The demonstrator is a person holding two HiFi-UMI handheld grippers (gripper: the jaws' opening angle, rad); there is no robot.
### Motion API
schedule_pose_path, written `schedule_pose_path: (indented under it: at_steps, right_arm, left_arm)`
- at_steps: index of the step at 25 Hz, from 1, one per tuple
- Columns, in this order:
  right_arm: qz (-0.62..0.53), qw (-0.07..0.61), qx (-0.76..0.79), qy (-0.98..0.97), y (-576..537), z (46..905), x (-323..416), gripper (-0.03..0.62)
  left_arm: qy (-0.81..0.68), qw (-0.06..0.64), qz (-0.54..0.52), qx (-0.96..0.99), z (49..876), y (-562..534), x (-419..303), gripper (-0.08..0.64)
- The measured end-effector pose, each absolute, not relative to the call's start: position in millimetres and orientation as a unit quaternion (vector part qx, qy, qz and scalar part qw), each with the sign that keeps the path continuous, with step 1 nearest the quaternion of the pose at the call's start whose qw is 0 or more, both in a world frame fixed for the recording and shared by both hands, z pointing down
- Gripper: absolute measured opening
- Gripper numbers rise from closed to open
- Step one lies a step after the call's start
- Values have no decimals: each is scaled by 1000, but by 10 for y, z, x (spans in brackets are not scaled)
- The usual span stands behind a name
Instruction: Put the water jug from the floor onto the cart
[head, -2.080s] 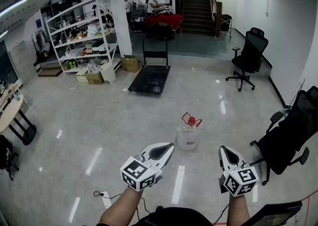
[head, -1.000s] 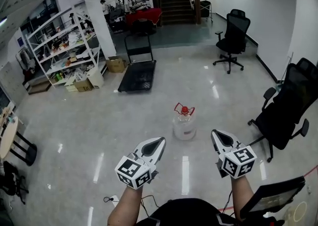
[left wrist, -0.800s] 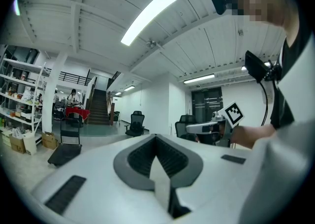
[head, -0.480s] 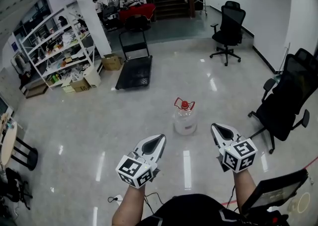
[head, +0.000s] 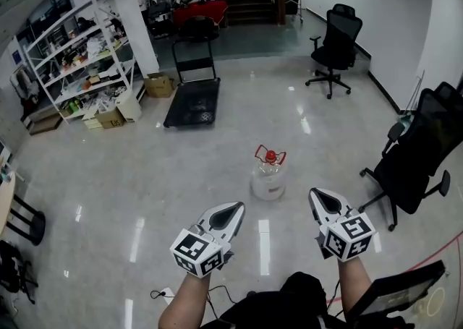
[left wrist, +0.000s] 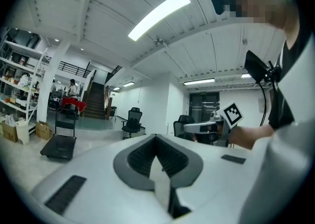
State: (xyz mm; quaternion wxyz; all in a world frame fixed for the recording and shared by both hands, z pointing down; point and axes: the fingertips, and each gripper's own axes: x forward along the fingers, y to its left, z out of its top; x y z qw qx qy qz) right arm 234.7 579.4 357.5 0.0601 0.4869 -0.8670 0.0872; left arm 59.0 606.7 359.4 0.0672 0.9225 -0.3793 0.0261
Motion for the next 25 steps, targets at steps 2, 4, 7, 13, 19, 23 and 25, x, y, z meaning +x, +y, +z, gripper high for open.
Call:
schedule_pose_path:
  at_steps: [2, 4, 7, 13, 19, 23, 25]
  right_arm:
    - [90, 63, 486, -867, 5642, 3598, 2337, 2]
    - [86, 63, 485, -868, 5424, 3588, 2340, 2]
    - [82, 55, 480, -872, 5007, 3572, 2391, 2]
    - [67, 53, 452, -888, 4064, 3533, 2546, 2]
    - [72, 51, 426, -900, 3262, 3577, 2750, 2]
    - [83, 47, 424, -901, 2765, 3619, 2763, 2]
    - [85, 45, 426, -900, 2563, 3638, 2725, 3]
  left_arm:
    - [-379, 71, 26, 922, 3611, 5879, 578, -9]
    - [-380, 69, 27, 922, 3602, 5642, 570, -9]
    - [-387, 64, 30, 919, 3599, 5238, 608, -9]
    - [-403, 65, 39, 912, 3566, 4318, 840, -9]
    - [-417, 73, 48, 905, 3620, 3560, 1087, -9]
    - [-413, 75, 57, 906, 3616, 3106, 1142, -9]
    - [-413, 80, 60, 905, 3657, 2897, 1099, -9]
